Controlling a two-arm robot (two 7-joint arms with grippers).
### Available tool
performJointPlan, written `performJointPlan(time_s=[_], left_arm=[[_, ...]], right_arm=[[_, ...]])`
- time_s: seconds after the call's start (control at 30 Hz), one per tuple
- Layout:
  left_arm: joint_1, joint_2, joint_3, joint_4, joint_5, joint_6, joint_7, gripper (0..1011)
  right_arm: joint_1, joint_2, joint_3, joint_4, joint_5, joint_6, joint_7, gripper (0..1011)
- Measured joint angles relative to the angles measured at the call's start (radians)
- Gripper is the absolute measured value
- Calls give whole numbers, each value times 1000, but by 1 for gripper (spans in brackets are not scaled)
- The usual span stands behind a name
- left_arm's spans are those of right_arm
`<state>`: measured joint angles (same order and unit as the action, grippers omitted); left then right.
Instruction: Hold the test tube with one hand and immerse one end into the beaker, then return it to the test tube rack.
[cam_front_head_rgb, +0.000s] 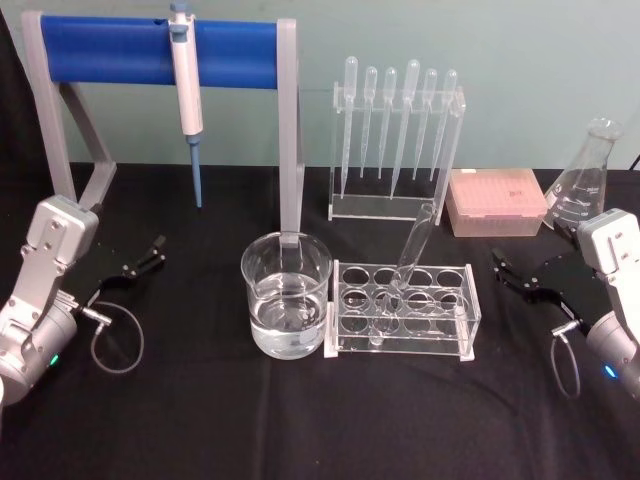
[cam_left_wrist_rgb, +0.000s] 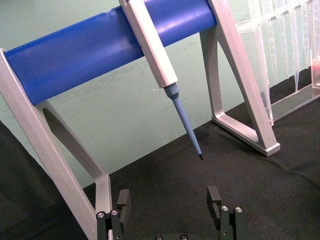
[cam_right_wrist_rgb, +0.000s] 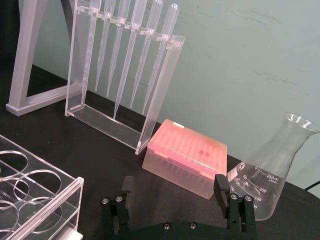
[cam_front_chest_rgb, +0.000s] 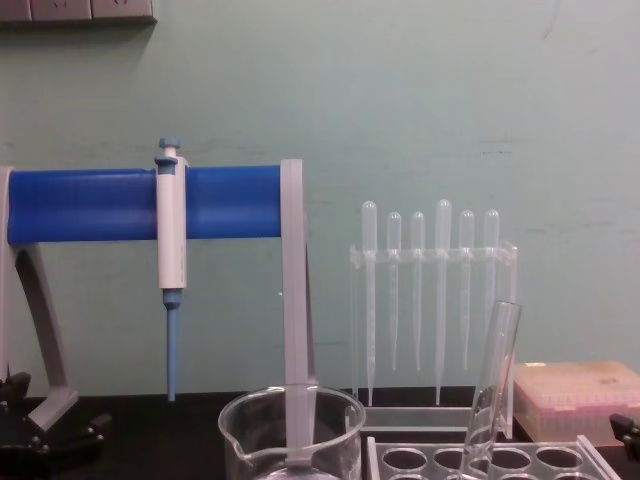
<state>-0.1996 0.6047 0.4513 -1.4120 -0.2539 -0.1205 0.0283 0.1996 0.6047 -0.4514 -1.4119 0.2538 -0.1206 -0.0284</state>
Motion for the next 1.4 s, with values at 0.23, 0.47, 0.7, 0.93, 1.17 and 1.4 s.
performJointPlan(time_s=[0.23, 0.47, 0.7, 0.93, 1.17, 1.4], left_arm=[[0, 0, 0, 0, 0, 0, 0, 1000], [0, 0, 0, 0, 0, 0, 0, 1000], [0, 0, 0, 0, 0, 0, 0, 1000], [0, 0, 0, 0, 0, 0, 0, 1000], [0, 0, 0, 0, 0, 0, 0, 1000], [0, 0, 0, 0, 0, 0, 0, 1000]], right_arm=[[0, 0, 0, 0, 0, 0, 0, 1003], [0, 0, 0, 0, 0, 0, 0, 1003], [0, 0, 0, 0, 0, 0, 0, 1002], [0, 0, 0, 0, 0, 0, 0, 1003], [-23, 13, 38, -58, 25, 5, 25, 1002], [-98, 65, 104, -196, 78, 31, 58, 1002]])
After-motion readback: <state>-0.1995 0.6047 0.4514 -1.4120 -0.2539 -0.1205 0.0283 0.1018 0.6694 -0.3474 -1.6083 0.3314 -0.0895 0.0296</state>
